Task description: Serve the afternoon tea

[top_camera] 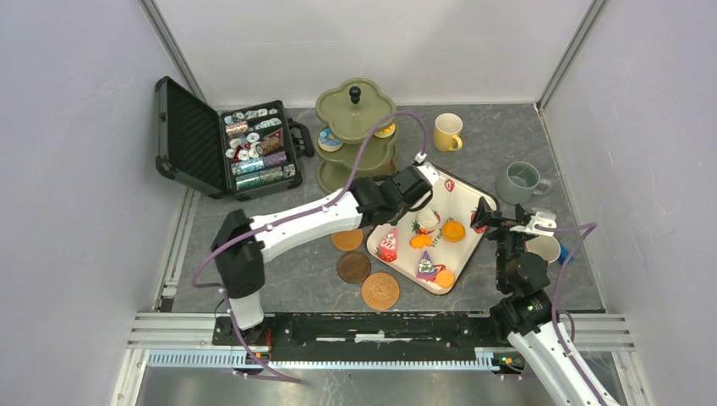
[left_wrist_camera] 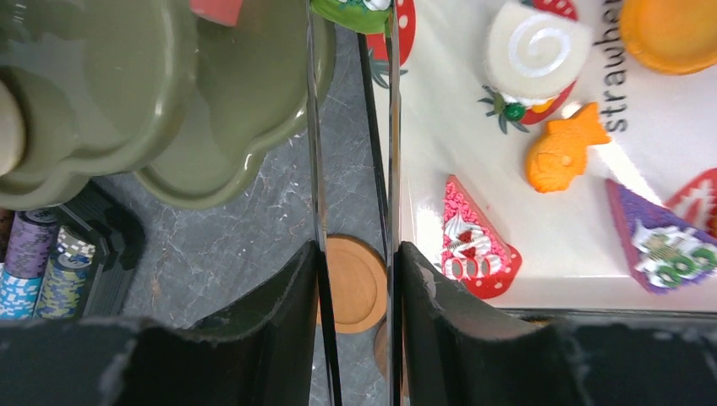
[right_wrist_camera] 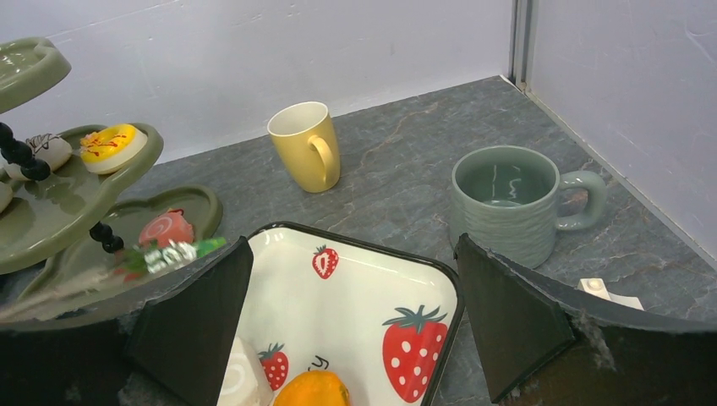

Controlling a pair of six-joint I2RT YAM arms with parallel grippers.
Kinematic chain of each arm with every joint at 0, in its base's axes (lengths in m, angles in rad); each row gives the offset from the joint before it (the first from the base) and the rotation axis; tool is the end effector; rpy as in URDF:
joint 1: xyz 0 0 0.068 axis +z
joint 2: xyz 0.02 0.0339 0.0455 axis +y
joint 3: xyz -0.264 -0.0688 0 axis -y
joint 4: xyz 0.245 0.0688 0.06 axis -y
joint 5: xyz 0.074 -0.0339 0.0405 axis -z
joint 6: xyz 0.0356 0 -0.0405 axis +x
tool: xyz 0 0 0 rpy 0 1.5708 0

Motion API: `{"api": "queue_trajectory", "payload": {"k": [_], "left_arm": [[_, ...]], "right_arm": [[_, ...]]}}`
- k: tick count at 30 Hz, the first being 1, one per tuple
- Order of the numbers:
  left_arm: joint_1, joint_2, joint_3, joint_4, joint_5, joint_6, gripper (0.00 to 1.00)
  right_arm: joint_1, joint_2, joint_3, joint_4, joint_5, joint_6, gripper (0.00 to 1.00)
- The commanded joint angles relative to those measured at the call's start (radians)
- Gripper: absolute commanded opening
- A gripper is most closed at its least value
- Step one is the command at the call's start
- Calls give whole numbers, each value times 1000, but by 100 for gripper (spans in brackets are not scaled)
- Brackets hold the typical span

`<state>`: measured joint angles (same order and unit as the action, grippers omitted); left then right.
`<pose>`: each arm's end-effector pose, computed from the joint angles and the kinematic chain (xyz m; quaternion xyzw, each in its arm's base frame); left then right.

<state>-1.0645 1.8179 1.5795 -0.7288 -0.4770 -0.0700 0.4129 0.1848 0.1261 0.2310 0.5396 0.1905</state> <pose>0.2067 -0.3391 0.2830 0.3808 0.8489 0.0351 0.3648 0.1095 0.0280 0.2255 0.1339 0.6392 0.0554 0.7553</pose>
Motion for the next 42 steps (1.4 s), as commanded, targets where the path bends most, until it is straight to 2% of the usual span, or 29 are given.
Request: {"api": "queue_trajectory", "payload": {"k": [1,11,18,34,42], "left_arm": [[-2,-163,27,10,28,-35,32],[22,-394,-59,3,21,-112,34],[80,-461,-121,7,61,-139,34],[225,-453,-191,64,100,-176,34],[245,-422,-192,82,106,-186,38]], "right_arm": [[7,-10,-3,22,4,10,98],[7,-8,-4,22,2,11,98],[7,-2,-5,26,0,13,98],[7,3,-6,31,-2,12,98],[7,5,-8,31,-2,12,98]]}}
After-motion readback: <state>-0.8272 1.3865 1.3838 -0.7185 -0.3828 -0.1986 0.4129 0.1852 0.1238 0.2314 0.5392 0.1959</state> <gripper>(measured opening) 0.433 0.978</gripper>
